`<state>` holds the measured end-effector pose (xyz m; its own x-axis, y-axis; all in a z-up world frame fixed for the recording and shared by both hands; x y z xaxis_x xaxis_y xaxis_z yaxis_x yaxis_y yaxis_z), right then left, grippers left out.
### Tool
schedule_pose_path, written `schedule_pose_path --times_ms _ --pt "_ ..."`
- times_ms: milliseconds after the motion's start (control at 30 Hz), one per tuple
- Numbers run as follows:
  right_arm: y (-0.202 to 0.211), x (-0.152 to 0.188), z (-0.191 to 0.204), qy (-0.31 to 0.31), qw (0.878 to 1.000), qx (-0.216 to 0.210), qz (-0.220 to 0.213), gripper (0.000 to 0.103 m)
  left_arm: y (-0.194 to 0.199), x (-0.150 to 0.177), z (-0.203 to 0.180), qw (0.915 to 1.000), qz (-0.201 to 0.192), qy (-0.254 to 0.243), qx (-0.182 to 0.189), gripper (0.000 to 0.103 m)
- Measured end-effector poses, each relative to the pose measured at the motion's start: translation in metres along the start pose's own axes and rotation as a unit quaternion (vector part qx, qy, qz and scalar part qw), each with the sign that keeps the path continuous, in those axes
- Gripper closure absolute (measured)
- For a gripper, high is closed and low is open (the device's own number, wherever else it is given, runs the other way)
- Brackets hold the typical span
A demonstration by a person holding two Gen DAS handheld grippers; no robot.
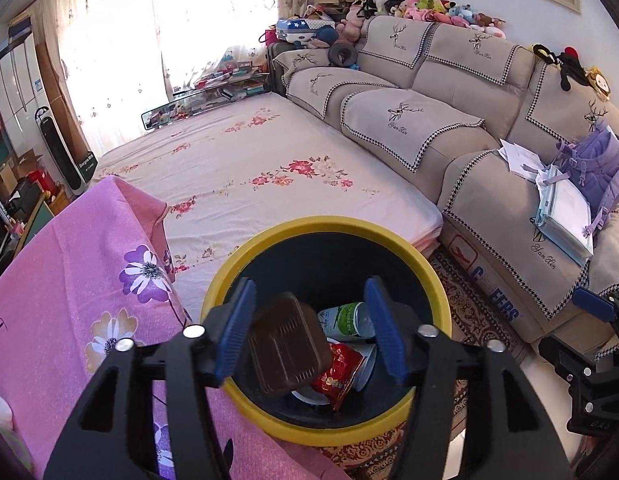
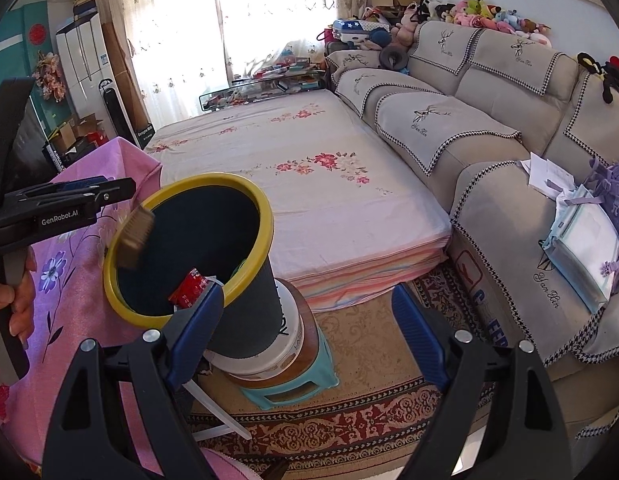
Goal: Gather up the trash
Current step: 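Move the right gripper back over the table toward the clear jar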
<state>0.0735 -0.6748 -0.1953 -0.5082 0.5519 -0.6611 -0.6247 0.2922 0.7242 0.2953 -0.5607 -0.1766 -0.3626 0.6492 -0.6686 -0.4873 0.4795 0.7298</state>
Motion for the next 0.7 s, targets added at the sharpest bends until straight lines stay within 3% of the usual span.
schedule_pose_path --times_ms 400,600,700 --pt "0.005 -0.002 0.015 0.013 1.000 -0.011 -0.004 0.022 0.062 0.022 0.011 0.9996 -0.024 0.010 -0.008 0.023" --pt "0.014 -0.003 0.033 0.029 0.999 -0.018 -0.010 0.021 0.110 0.048 0.029 0.9986 -0.039 0.035 -0.007 0.019" --pt "0.015 -0.001 0.045 0.040 0.999 -0.022 -0.008 0.021 0.143 0.069 0.047 0.9967 -0.052 0.057 -0.024 0.015"
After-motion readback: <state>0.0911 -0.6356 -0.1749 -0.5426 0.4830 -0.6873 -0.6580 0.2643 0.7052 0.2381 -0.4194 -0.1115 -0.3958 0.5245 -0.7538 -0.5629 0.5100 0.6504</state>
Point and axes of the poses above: each gripper's, at about its wrist camera, not at the fingertips, and y roughly against the way its jaws point, z to its left, x to its underside, the point moved 6 cm from there along -y, roughly the way its jaws point, and after that the axes turned 8 degrees about -y, right-handed, at the moved point
